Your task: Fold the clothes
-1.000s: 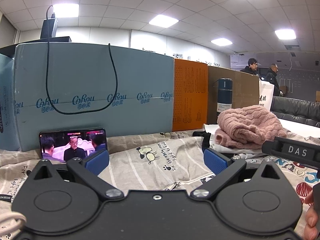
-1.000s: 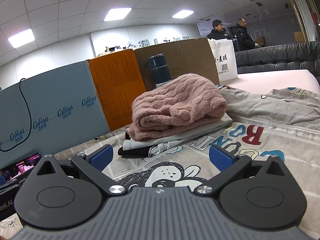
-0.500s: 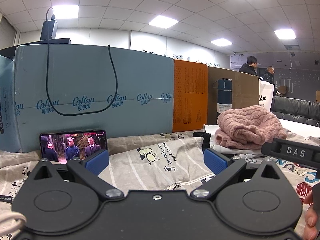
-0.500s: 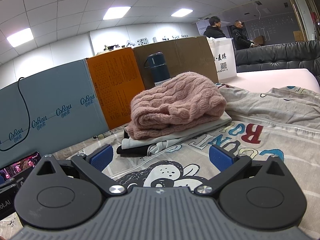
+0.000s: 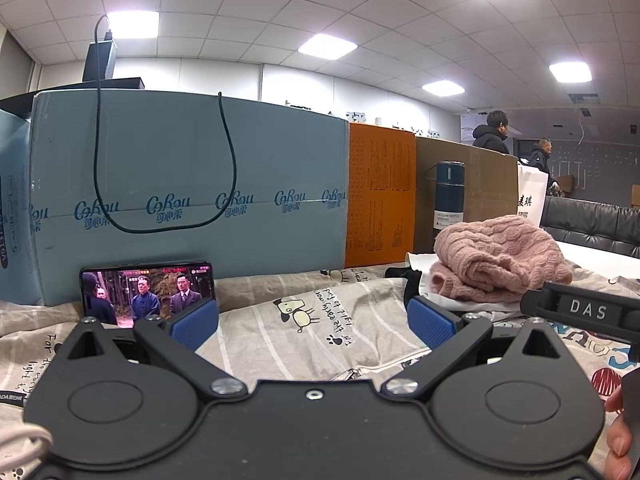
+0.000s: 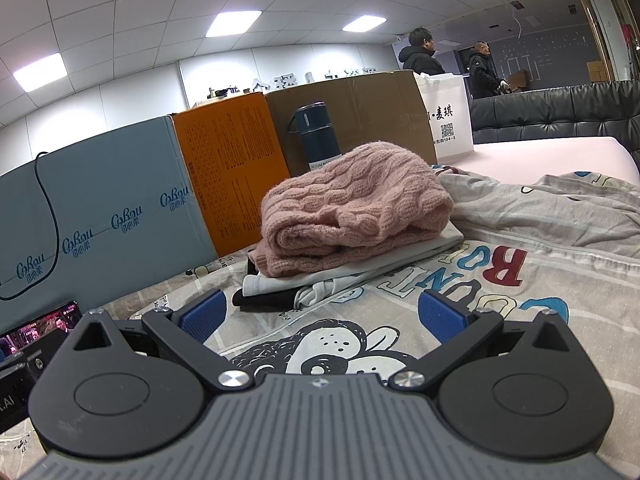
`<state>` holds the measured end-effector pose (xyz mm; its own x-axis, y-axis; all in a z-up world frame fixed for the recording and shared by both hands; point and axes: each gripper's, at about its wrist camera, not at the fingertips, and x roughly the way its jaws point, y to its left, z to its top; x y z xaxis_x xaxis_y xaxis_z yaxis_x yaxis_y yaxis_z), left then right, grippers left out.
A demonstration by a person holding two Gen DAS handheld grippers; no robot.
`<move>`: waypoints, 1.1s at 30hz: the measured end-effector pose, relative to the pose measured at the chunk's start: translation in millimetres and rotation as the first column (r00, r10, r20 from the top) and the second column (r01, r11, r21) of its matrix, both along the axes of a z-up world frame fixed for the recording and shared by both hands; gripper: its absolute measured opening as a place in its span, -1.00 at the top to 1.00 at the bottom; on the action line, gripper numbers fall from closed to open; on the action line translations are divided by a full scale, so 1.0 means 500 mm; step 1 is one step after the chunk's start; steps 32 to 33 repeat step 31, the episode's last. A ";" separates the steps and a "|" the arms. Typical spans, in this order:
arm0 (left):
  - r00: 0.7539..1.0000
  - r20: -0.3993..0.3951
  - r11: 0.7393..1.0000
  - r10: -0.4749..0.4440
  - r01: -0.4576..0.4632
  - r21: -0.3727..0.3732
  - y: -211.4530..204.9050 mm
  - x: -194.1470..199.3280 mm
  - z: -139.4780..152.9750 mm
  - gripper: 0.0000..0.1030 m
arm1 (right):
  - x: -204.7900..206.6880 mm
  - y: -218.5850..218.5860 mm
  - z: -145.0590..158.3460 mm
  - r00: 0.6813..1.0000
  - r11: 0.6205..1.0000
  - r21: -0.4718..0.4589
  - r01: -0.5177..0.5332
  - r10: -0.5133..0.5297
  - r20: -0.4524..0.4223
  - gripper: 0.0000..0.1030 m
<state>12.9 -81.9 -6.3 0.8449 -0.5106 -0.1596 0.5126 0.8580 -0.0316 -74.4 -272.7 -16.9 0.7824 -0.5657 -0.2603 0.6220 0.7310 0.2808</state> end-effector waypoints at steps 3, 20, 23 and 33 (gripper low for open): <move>1.000 0.001 1.000 0.000 0.000 0.000 0.001 0.000 0.000 -1.00 | 0.000 0.000 0.000 1.000 1.000 0.000 0.000 0.000 -0.002 -1.00; 1.000 0.003 1.000 -0.005 0.005 -0.004 0.000 -0.001 0.001 -1.00 | 0.001 0.000 0.000 1.000 1.000 0.000 -0.002 0.002 -0.007 -1.00; 1.000 0.003 1.000 -0.006 0.006 -0.005 0.000 -0.001 0.001 -1.00 | 0.001 0.000 0.000 1.000 1.000 -0.001 -0.001 0.001 -0.007 -1.00; 1.000 0.003 1.000 -0.006 0.006 -0.005 0.002 -0.002 0.000 -1.00 | 0.001 0.000 -0.001 1.000 1.000 -0.002 -0.003 0.003 -0.007 -1.00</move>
